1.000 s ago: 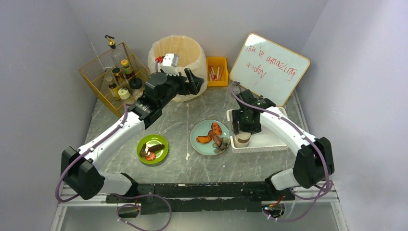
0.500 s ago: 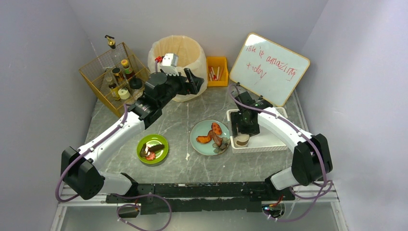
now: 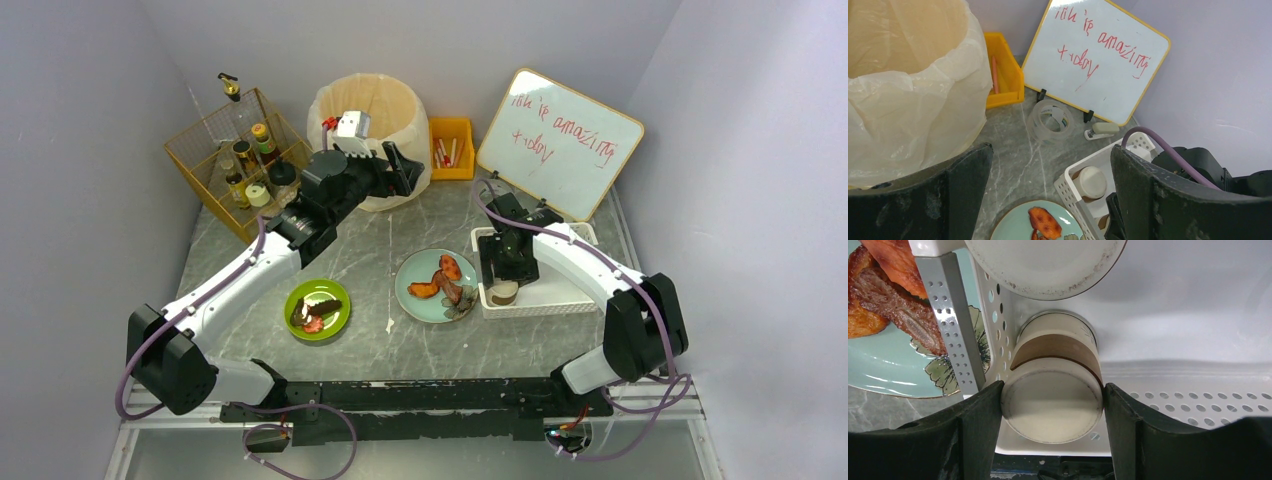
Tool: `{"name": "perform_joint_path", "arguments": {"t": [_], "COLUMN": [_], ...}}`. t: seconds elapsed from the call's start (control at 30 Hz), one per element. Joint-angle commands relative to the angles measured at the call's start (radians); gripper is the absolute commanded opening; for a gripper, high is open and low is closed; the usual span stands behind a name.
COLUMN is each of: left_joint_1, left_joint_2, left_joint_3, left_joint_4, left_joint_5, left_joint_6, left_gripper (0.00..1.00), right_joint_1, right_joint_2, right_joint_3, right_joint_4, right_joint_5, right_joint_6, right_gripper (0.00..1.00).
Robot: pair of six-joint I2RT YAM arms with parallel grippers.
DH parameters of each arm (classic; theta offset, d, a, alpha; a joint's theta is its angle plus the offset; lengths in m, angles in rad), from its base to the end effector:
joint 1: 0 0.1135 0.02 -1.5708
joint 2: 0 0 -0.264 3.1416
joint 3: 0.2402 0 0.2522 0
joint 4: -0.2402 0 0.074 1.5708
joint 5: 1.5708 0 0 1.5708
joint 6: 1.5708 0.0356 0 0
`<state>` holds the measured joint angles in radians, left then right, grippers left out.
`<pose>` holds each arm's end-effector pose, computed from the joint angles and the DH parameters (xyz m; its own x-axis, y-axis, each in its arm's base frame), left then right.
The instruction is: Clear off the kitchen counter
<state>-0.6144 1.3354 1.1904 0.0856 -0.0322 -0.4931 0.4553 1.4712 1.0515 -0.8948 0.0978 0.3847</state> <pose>0.2612 -0.1829 0.3877 -0.3030 -0.3652 -0.8802 0.4614 0.7519 -0.4708 0.2437 0.1154 0.2253 -0.9612 -0.0547 -0.2704 -0.0590 0.9982 0.0076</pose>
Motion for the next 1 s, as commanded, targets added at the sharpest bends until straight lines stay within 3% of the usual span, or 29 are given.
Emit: {"name": "perform_joint_path", "arguments": {"t": [0.0,0.13,0.57,0.97], "left_joint_1": [0.005,0.005,0.012,0.014], "left_joint_2": [-0.001,-0.007,-0.035,-0.075], "left_joint_3": [0.016,0.012,0.018,0.017], "left_joint_4": [0.023,0.021,-0.022,-0.126], "left_joint_5": [-0.003,-0.011,-0.054,-0.144], "left_joint_6": [-0.013,-0.015,0.015,0.080], "left_gripper": [0.92,0.92,0.92,0.93], "right_joint_1": [0.003,0.003,0.004,0.003], "right_joint_2": [-0.015,-0.017,-0.075,-0.234], "right_joint_3": [0.008,0.000,0.049,0.093], "right_joint_4": [0.027,0.032,0.024,0.144], "right_joint_5": [-0.002,-0.007,0.051,0.079], "right_joint_6": [-0.008,-0.009,0.013,0.001], "right_gripper": [0.68,0.79,0.79,0.80]}}
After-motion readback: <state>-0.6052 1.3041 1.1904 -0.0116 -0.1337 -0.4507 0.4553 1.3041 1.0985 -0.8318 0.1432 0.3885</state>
